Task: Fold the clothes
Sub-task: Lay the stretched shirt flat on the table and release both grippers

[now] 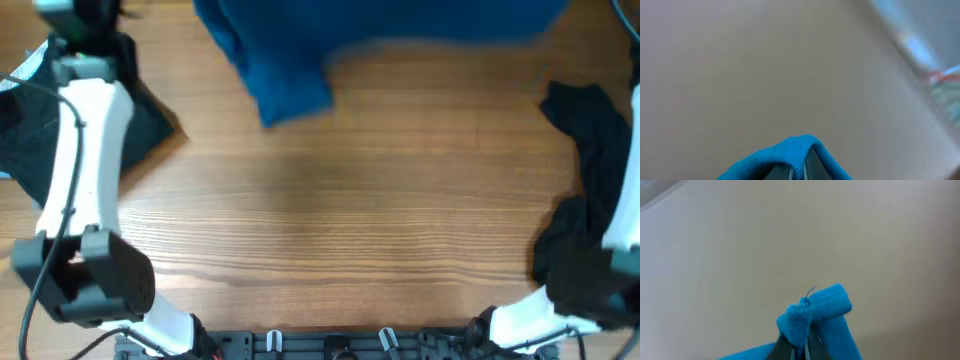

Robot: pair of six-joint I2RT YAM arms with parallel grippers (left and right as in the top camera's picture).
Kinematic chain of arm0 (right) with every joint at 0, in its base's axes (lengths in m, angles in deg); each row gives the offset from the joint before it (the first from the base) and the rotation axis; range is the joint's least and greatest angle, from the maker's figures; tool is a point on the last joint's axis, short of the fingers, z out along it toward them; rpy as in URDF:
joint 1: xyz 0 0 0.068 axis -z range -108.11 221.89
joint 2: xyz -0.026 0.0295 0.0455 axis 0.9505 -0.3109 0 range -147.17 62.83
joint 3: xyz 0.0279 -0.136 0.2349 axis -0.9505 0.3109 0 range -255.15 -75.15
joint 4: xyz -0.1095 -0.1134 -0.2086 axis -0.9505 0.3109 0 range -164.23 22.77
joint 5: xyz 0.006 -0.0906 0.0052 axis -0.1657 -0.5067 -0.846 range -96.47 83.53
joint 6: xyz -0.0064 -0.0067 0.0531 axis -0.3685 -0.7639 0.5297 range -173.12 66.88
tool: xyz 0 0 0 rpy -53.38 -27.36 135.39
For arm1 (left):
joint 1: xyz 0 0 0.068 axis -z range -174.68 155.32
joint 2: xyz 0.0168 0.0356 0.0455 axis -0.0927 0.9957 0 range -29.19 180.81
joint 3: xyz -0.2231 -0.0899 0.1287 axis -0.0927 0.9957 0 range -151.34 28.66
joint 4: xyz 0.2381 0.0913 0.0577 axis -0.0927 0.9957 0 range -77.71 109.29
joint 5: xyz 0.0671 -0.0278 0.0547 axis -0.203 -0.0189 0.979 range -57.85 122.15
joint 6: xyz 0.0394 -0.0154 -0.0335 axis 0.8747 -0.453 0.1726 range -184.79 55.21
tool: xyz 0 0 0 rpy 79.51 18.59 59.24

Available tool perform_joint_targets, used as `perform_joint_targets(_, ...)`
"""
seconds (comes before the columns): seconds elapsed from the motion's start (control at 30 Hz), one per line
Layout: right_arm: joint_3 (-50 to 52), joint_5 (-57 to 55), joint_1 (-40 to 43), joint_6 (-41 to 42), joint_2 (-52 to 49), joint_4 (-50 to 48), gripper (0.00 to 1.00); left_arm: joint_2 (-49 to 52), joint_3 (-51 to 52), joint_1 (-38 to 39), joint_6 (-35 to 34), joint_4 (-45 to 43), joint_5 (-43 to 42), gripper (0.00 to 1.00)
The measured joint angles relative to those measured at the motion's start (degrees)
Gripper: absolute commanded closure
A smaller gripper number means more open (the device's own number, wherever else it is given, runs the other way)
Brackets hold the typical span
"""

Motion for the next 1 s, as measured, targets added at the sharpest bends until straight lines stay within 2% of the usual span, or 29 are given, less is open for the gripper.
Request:
perform_joint_targets(0.07, -1.0, -2.0, 0.3, -2.3, 4.7, 8.9, 0.96, -1.5, -9.4, -1.7, -0.4, 11.0, -0.6, 0.96)
perform_joint_targets(0.1, -1.6, -3.6, 0.4, -5.6, 7.1, 18.2, 0.96, -2.8, -12.0, -2.5, -0.4, 18.5, -1.8, 0.96)
perform_joint_targets(0.17, -2.3, -9.3, 0.5, -12.4, 8.4, 37.9, 0.96, -5.6, -14.4, -3.2, 0.6, 43.3, -6.1, 0.96)
perform_joint_targets(0.23, -1.9, -15.5, 0.6, -14.8, 6.6, 51.2, 0.96, -4.5, -15.0, -2.5, 5.2, 71.2, -7.9, 0.96)
perform_joint_targets(0.33, 4.1, -24.6, 0.8, -17.1, -1.9, 62.6, 0.96, 4.1, -11.5, 0.4, 13.8, 97.9, -8.6, 0.96)
perform_joint_targets(0.4, 8.6, -26.6, 1.0, -17.6, -5.2, 68.0, 0.96, 10.1, -7.9, 2.8, 18.7, 106.8, -8.5, 0.96)
perform_joint_targets(0.53, 20.7, -31.0, 1.0, -17.2, -7.9, 72.6, 0.96, 15.5, 7.2, 7.4, 25.9, 111.6, -8.3, 0.96)
perform_joint_targets(0.63, 28.7, -35.3, 1.4, -14.4, -7.9, 74.6, 0.96, 15.5, 18.2, 9.0, 28.2, 111.5, -7.8, 0.96)
perform_joint_targets(0.73, 31.0, -37.4, 3.3, -11.5, -7.9, 75.5, 0.96, 14.8, 25.0, 8.8, 28.9, 110.0, -5.8, 0.96)
perform_joint_targets(0.87, 31.0, -37.9, 6.0, -8.6, -7.9, 78.6, 0.96, 5.2, 29.6, 6.1, 28.9, 110.4, -3.5, 0.96)
perform_joint_targets(0.93, 31.1, -37.9, 6.6, -7.7, -7.3, 79.6, 0.96, -7.5, 29.9, 0.6, 28.8, 111.0, -3.3, 0.96)
perform_joint_targets(1.0, 31.3, -37.3, 6.6, -7.6, -4.5, 78.4, 0.96, -14.7, 30.3, -3.0, 28.0, 107.1, -3.9, 0.96)
